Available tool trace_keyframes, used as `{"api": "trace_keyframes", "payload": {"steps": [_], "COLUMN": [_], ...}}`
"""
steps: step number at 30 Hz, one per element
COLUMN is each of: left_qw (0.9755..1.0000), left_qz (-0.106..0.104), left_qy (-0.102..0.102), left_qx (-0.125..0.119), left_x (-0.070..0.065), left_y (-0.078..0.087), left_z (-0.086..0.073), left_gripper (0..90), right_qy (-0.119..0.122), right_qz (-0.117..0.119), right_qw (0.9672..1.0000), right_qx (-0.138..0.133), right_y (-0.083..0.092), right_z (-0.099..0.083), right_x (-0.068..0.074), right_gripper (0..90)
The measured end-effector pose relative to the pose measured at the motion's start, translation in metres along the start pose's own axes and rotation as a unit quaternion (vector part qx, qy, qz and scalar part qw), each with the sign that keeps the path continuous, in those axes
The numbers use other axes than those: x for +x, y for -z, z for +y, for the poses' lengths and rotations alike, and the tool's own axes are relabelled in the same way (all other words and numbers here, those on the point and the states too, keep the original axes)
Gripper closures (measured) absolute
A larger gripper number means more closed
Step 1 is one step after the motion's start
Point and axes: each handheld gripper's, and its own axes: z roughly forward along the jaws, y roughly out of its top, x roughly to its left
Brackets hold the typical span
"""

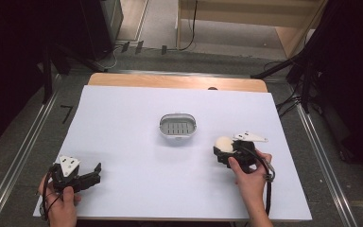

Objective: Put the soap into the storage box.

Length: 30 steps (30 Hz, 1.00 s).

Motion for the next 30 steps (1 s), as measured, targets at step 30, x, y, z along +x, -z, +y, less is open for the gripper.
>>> {"api": "trace_keyframes", "payload": {"steps": [30], "left_qw": [1.0000], "left_qz": [-0.006], "left_qy": [-0.006], "left_qx": [-0.001], "left_x": [-0.001], "left_y": [0.000], "left_z": [0.000], "left_gripper": [4.5], "right_qy": [0.014], "right_qz": [0.012], "right_qw": [0.9998], "right_qx": [0.003], "right_y": [-0.021], "right_z": [0.033], "right_x": [0.026], "right_gripper": [24.4]}}
